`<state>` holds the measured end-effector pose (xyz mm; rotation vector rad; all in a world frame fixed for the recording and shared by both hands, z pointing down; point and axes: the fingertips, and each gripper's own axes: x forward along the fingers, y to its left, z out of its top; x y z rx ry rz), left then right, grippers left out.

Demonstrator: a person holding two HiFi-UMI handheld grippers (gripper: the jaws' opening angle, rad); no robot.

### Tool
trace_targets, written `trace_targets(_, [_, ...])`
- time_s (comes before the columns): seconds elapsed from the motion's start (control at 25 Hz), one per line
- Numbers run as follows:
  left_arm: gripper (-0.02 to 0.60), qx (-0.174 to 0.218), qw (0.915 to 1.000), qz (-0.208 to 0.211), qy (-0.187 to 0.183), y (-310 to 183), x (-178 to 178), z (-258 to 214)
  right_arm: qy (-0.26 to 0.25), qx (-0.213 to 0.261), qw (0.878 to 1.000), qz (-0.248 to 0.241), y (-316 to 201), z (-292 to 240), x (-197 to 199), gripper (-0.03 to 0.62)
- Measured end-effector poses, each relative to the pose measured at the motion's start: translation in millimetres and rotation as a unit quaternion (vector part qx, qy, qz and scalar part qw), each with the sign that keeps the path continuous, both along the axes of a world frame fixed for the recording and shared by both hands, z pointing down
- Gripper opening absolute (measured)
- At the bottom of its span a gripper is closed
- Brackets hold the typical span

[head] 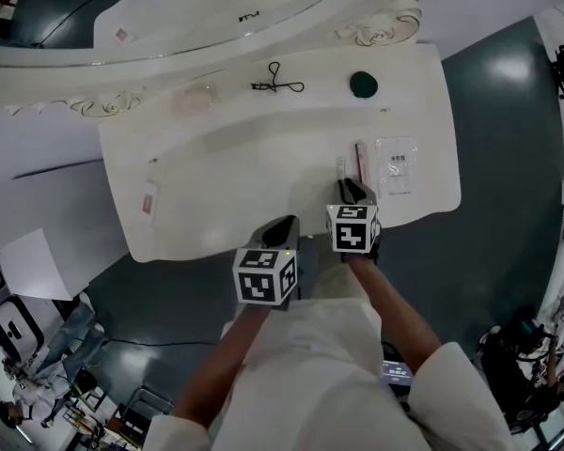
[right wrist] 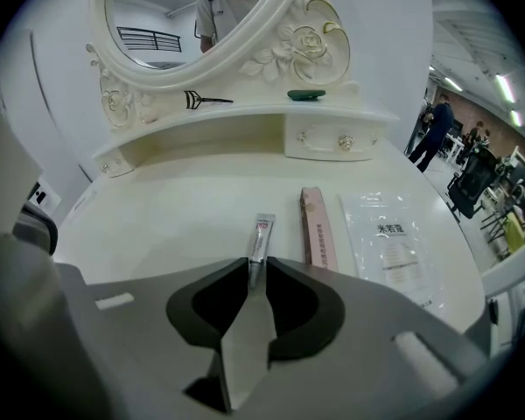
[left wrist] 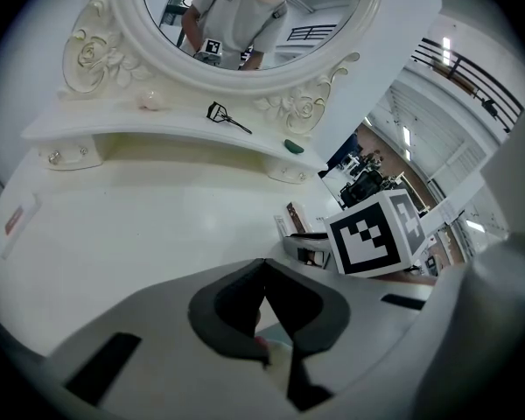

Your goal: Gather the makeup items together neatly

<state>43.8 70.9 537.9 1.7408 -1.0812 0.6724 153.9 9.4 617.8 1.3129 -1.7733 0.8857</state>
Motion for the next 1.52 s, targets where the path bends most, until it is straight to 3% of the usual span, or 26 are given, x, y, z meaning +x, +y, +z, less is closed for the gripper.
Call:
trace_targets(0.6, [0.009, -0.001, 1.0, -0.002, 0.0, 1.0, 0.0, -0.4, 0.0, -0.003, 1.0, 0.005, 1.5, -1.1, -0.8, 0.057])
trace_targets(0.88, [0.009, 0.009, 0.9999, -0.009, -0.002, -0.5, -4.2, -8.2, -0.011, 0.018, 1.0, -0.001, 3.8, -15.8, -3.8, 0.094])
trace_targets(1.52, [0.009, 0.033, 0.9989, -0.033, 0.002, -0.2, -24.8, -30.8, -0.02, 0.049, 0.998, -0.036, 12.6, -56.8, -32.4, 0.095])
